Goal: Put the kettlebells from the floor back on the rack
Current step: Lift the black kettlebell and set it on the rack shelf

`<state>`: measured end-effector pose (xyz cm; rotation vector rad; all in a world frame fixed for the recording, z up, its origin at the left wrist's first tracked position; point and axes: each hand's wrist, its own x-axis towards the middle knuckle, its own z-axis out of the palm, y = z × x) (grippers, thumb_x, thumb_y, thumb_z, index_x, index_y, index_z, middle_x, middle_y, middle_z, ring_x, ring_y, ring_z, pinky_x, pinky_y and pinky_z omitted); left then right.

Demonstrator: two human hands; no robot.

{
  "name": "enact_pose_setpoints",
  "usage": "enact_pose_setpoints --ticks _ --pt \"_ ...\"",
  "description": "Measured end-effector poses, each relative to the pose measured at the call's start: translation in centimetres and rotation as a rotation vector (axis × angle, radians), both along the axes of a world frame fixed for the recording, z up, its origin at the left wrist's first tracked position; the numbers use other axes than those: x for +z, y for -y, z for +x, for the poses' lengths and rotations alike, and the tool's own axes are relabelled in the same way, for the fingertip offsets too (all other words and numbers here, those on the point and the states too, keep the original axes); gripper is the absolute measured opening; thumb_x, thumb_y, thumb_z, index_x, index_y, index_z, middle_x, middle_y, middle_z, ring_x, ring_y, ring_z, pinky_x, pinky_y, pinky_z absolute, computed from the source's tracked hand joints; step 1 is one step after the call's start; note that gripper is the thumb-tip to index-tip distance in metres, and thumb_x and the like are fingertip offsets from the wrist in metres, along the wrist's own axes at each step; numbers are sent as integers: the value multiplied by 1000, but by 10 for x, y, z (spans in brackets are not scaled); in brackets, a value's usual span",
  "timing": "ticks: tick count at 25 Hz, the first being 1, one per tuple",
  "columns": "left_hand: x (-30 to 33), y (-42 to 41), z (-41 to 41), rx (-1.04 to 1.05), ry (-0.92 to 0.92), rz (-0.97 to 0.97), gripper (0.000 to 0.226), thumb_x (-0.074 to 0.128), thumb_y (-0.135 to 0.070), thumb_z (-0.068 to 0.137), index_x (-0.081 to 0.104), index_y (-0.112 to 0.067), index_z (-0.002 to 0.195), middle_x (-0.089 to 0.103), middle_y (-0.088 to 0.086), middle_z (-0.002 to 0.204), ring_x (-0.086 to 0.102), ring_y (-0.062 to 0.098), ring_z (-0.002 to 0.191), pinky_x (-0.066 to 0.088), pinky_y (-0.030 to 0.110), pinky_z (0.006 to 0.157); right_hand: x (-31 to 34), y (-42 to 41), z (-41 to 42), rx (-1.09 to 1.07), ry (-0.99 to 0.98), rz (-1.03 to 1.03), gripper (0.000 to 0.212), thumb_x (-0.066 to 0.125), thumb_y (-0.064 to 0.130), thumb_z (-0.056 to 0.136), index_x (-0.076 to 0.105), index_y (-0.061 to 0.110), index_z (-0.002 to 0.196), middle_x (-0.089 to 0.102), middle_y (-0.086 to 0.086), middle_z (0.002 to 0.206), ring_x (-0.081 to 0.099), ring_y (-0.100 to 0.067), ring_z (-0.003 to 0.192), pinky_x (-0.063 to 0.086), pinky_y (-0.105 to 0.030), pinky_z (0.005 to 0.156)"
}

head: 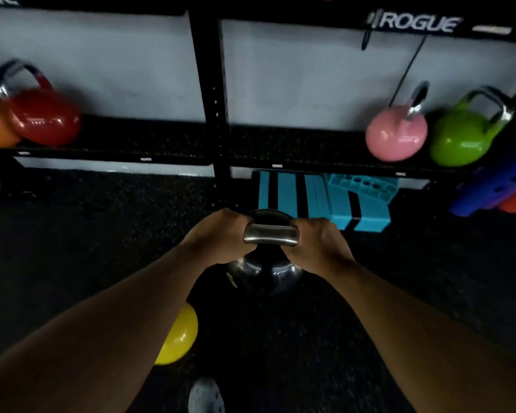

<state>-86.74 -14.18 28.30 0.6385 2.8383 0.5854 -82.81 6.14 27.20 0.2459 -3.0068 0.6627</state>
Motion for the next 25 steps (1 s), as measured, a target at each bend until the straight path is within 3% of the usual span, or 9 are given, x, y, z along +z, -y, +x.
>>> enact_pose_setpoints --ticks 4,8,10,12,17,21,25 --pt "-7 -6 -106 4 -66 48 10 64 -26 79 68 -22 87 70 0 75 69 21 69 57 33 60 6 -5 -109 -32 72 4 11 65 31 81 66 23 88 64 7 71 64 -17 65 48 -25 55" --pt "-6 -28 -210 43 -132 124 21 63 -23 75 56 -26 95 70 8 72 67 31 65 56 37 59 11 -22 -215 -88 -5 2 18 64 30 78 71 22 92 75 -3 86 69 -26 77 45 -25 64" --pt "-9 -39 -252 76 -141 104 14 64 -26 76 64 -21 89 71 10 76 69 34 70 55 37 60 12 -31 -258 -102 -27 18 14 65 27 79 71 20 90 76 -6 88 71 -29 82 40 -23 65" --pt "-11 -52 -295 128 -138 72 19 65 -27 78 68 -19 95 72 11 83 70 34 77 54 36 64 7 -43 -308 -79 -37 22 12 65 24 81 70 18 91 75 -7 88 71 -30 83 39 -22 65" --pt "-13 -89 -383 123 -182 51 33 65 -26 83 62 -25 116 72 9 96 69 30 88 53 35 71 -14 -75 -406 -71 -60 -12 22 64 29 85 67 21 104 75 -4 94 71 -26 87 58 -34 74" --pt "-28 -111 -435 174 -177 42 20 62 -24 83 63 -24 103 69 4 89 68 29 84 50 34 67 -25 -92 -458 -84 -107 -13 11 65 20 87 62 15 97 69 -4 86 61 -19 71 47 -27 61" --pt "-45 -125 -462 212 -178 71 12 63 -22 82 53 -28 84 60 -3 79 63 25 77 42 31 61 -41 -99 -488 -84 -135 -46 9 67 12 85 59 13 86 60 0 74 59 -19 68 38 -20 53"
